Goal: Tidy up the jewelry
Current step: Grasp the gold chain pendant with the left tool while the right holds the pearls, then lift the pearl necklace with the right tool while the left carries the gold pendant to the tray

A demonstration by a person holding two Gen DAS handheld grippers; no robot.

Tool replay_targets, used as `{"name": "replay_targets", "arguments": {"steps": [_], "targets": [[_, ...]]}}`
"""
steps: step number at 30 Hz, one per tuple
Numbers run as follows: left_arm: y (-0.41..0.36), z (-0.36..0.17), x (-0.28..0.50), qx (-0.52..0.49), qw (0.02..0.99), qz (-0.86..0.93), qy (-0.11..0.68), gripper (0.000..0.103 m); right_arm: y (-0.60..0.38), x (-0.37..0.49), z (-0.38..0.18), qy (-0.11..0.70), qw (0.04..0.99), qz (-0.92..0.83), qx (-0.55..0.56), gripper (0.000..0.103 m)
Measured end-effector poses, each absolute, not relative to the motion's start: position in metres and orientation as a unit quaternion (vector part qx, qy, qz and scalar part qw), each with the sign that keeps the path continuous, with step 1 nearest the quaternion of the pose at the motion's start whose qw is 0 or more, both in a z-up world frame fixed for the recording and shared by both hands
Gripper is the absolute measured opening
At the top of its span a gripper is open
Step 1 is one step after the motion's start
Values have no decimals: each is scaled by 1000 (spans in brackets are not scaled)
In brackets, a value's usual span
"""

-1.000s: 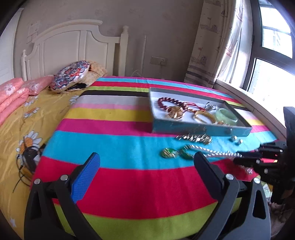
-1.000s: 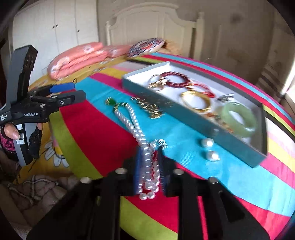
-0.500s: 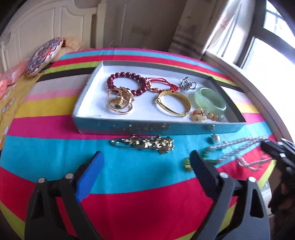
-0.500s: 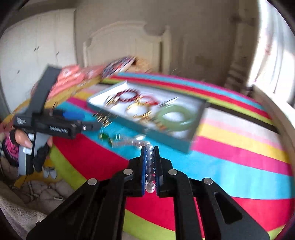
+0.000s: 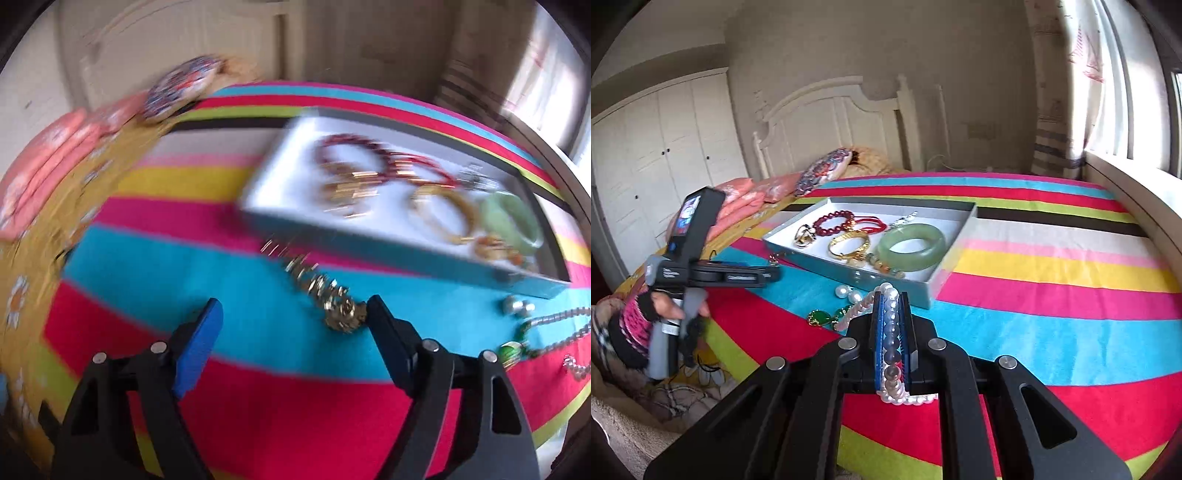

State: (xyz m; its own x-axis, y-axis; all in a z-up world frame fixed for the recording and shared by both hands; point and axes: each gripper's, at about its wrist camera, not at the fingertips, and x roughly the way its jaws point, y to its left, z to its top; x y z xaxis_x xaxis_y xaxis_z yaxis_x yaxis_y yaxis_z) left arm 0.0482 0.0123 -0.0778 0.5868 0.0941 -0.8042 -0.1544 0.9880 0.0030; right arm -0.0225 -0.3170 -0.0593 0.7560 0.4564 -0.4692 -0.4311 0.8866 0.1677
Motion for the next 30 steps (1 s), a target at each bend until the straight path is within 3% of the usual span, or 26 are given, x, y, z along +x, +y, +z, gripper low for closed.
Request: {"name": "replay_targets", "arguments": {"steps": [9,11,12,13,22,30], "targets": [[35,-77,40,-28,899,64,432,75,-301,-37,-58,248,935,254,14,10],[28,-75,40,-15,905,44,423,55,-302,-43,-54,245,938,244,9,10],[23,-73,40,-7,906,39,421,34,-303,-44,-52,244,939,241,8,10],[20,-73,38,2,907,36,420,21,-304,-46,-51,243,941,236,7,10],[33,-69,2,-20,924,-14,383,19,-304,-47,-35,228,948,222,5,10],[16,-29,-26,17,951,-50,305,19,-299,-53,-3,196,958,212,-13,10]]}}
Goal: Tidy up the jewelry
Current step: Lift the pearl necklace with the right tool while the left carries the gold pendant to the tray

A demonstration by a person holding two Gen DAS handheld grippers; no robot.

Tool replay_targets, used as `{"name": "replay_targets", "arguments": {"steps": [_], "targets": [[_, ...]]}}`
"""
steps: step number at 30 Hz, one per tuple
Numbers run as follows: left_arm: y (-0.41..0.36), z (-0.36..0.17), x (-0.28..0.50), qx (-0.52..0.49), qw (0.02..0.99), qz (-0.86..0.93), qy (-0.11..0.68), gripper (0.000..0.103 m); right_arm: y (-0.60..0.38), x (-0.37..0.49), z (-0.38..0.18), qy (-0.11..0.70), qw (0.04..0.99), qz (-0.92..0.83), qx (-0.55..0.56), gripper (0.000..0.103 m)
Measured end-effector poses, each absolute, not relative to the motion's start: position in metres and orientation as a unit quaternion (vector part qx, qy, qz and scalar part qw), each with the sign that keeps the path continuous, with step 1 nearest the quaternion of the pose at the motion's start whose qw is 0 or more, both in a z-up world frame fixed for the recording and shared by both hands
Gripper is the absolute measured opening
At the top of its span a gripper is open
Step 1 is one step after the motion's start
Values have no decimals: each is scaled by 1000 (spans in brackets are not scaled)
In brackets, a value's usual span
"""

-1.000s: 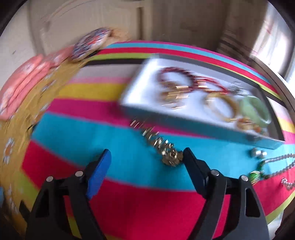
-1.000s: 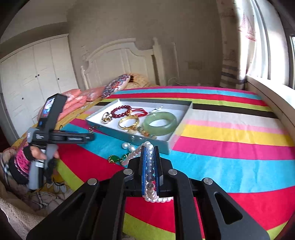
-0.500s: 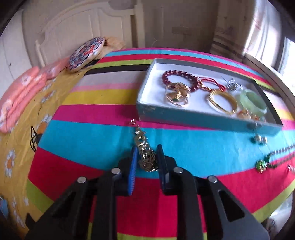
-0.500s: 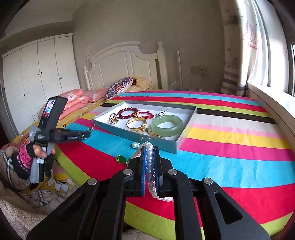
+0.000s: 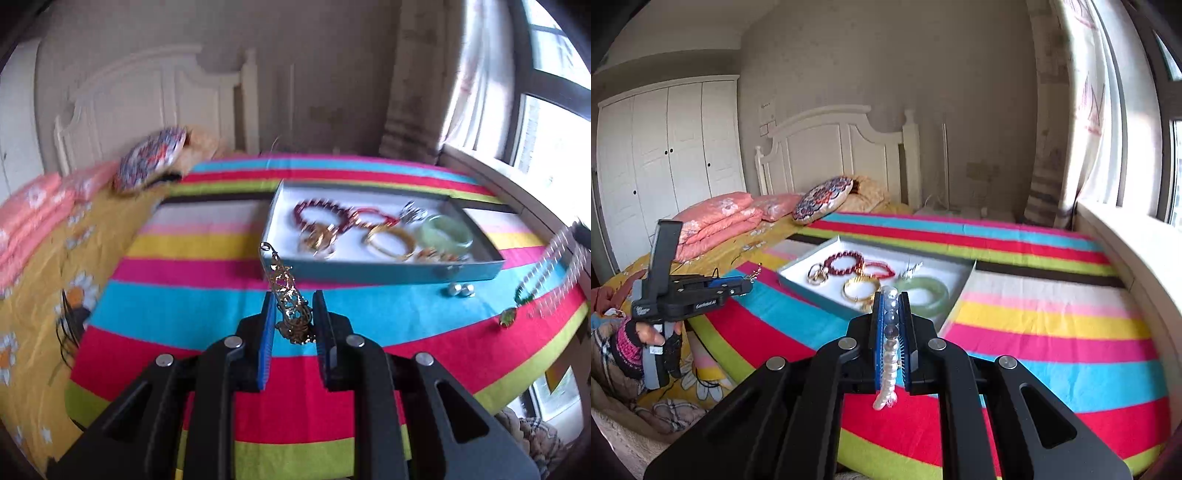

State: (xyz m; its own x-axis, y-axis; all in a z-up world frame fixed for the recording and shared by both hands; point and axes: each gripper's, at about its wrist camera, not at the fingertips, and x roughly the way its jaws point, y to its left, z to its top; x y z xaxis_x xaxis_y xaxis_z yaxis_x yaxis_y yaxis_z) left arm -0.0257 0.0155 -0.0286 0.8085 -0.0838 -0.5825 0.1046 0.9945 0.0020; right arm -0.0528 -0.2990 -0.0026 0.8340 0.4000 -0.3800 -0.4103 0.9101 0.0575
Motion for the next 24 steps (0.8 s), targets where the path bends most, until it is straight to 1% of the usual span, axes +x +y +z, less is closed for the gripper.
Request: {"name": "replay_targets", "arguments": {"steps": [7,15,24], "targets": [[1,-13,-40,34,957,-76,278,20,-293,-54,19,172,963,206,-32,10],[-2,-14,-36,50,951,-96,290,20,-285,-48,30,165,964,203,-46,10],[-14,-14,-25,66,949,-109,288,20,-270,-16,46,158,964,208,-59,10]]}}
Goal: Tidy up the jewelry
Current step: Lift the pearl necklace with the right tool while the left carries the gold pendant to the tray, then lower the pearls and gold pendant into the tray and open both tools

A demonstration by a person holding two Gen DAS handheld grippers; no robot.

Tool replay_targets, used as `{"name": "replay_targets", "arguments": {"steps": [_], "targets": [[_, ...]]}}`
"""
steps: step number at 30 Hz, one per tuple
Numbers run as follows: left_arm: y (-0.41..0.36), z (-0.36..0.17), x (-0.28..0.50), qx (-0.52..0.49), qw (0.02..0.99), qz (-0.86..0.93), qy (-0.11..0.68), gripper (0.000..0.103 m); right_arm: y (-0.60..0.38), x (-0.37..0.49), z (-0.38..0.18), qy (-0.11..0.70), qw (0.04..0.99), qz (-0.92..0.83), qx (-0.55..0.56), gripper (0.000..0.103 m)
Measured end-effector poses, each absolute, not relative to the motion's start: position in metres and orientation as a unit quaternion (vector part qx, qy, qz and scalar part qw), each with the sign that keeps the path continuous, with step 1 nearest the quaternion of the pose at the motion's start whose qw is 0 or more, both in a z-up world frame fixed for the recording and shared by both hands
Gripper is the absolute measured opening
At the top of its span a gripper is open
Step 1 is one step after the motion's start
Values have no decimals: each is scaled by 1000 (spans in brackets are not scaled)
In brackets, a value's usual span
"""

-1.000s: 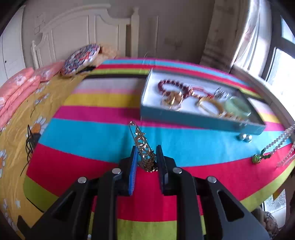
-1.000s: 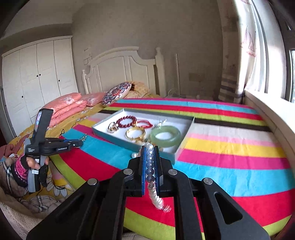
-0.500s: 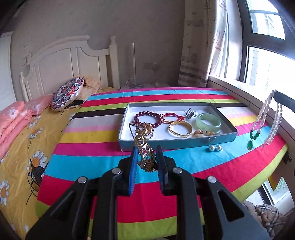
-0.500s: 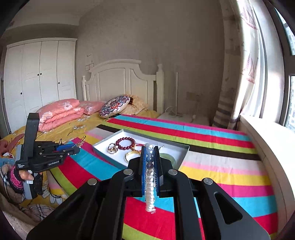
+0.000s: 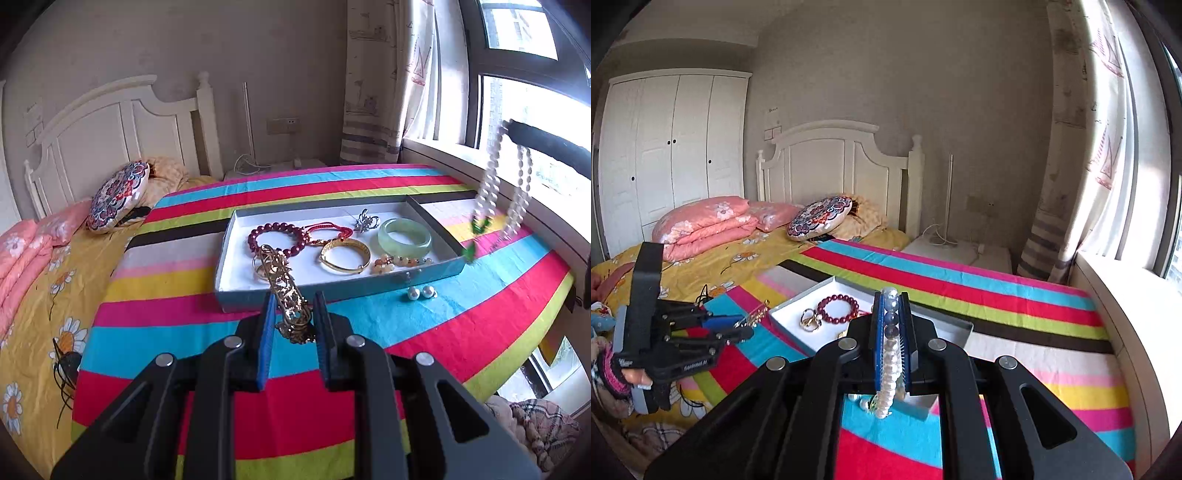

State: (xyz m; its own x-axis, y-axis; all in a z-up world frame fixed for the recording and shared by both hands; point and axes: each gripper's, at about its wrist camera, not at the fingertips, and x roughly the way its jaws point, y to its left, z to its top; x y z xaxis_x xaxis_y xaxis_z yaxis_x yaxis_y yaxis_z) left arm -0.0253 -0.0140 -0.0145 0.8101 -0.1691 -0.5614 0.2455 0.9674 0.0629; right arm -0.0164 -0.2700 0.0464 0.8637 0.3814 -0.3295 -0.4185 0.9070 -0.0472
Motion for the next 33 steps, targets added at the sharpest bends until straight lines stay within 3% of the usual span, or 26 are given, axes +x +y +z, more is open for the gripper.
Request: {"name": "replay_targets", "arguments": {"steps": [33], "targets": [[-57,-27,80,26,934,-155,321,20,-159,152,44,230,926,293,-67,10]]}}
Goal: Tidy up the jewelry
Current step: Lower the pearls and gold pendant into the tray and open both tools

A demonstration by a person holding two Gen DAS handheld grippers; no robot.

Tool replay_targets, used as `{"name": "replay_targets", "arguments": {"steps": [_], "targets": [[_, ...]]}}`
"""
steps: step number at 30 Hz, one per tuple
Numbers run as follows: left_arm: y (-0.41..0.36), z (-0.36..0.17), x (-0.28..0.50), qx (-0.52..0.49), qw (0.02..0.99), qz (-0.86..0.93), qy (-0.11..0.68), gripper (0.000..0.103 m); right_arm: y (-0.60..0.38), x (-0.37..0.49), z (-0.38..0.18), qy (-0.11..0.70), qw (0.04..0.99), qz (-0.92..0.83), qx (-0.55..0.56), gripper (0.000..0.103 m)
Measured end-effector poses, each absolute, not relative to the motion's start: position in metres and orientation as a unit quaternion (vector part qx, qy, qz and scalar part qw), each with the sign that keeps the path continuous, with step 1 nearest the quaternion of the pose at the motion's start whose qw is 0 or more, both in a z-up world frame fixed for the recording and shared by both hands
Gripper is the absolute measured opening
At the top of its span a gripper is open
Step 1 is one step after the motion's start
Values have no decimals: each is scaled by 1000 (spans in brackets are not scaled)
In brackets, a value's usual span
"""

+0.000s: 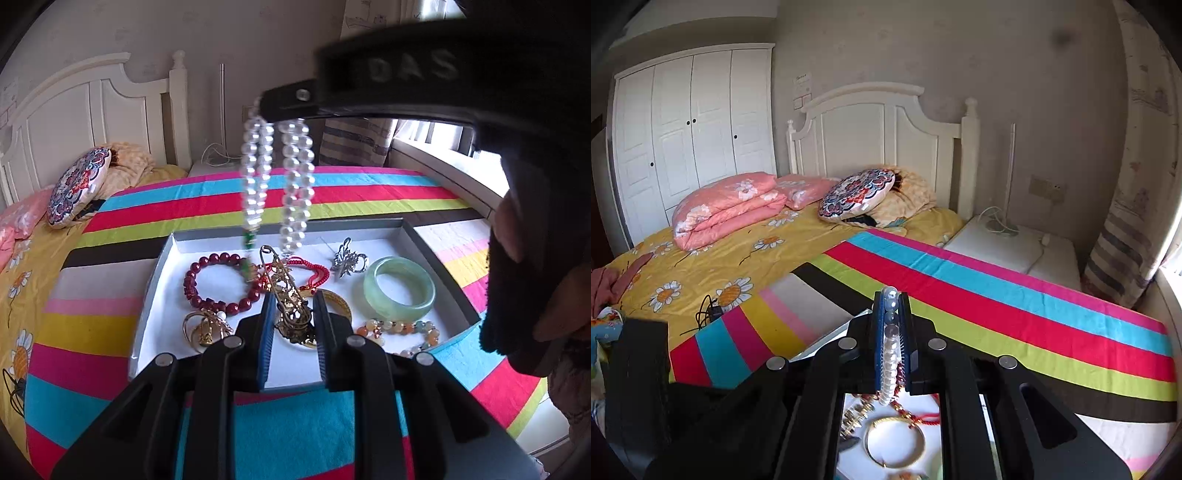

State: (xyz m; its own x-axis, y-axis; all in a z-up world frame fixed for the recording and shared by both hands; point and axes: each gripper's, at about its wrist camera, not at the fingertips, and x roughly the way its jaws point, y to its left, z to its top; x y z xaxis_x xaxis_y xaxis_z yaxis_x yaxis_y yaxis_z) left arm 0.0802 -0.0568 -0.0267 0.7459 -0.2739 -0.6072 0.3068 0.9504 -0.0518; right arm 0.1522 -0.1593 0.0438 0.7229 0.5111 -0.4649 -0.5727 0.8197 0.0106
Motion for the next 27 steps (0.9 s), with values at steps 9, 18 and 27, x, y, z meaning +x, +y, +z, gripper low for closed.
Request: {"name": "replay_targets", "arguments": {"steps": [9,18,27], "targets": [[-47,-51,100,18,924,-150,352,20,-181,177,-14,308,915,255,-57,10],[-56,-56,108,15,915,-163,368,37,-221,183,-42,363,905,220,-30,11],[-52,-44,97,9,925,-159,345,97,-252,154,-39,380,906,186,-8,84]]}}
